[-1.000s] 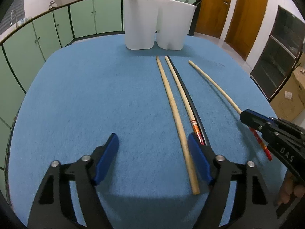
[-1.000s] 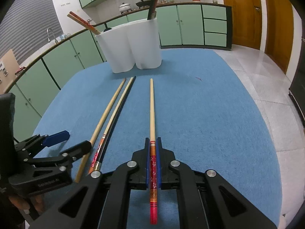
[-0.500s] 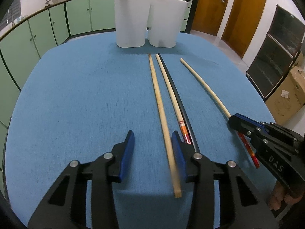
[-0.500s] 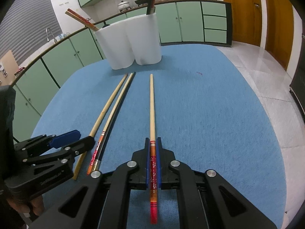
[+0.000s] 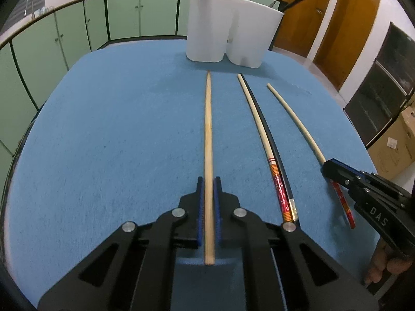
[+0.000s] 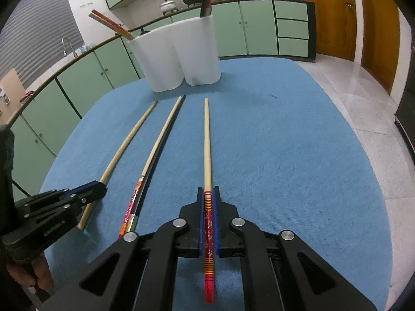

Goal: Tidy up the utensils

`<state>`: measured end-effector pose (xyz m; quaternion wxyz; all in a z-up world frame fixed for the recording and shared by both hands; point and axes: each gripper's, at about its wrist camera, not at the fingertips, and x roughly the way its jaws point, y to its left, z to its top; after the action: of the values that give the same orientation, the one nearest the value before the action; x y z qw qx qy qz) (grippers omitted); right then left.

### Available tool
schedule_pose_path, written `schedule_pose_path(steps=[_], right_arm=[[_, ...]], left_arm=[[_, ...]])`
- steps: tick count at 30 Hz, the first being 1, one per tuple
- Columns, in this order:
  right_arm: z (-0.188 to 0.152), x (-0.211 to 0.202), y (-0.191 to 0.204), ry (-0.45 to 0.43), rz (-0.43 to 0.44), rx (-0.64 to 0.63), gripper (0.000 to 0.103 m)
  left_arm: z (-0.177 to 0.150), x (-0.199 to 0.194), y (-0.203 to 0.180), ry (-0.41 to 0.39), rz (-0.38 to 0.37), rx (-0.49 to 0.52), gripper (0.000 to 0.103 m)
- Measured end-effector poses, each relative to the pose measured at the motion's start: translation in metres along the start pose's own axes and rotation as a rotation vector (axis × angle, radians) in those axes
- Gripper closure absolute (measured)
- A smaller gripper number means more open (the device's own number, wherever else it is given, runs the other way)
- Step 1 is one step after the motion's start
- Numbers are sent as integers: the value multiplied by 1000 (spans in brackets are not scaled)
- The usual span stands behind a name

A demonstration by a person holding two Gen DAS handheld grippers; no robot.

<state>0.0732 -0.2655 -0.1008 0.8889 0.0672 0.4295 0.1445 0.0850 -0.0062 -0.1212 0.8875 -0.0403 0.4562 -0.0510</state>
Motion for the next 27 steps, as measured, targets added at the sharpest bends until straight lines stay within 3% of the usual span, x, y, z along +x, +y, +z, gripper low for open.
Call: schedule_pose_path(steps=[8,10,11,13,15,27], right_arm=[[10,10,2,6,10,13,97],[9,8,2,0,18,16,94],[8,6,1,-6,24,16,85],[4,-3,-2,-31,34,9,80],[-1,-11,-4,-45,38,-3,80],[-43,-39,-9,-32,33,-71,72]], left_arm=[[9,5,0,6,1,-6,97],[8,3,1,8,-13,-2,93],[6,1,2,6,-30,-2,89],[2,-3,3,-13,-45,2,60],[-6,-9,1,-38,-27,25,51],[-46,-29,5,-77,-14,64,51]])
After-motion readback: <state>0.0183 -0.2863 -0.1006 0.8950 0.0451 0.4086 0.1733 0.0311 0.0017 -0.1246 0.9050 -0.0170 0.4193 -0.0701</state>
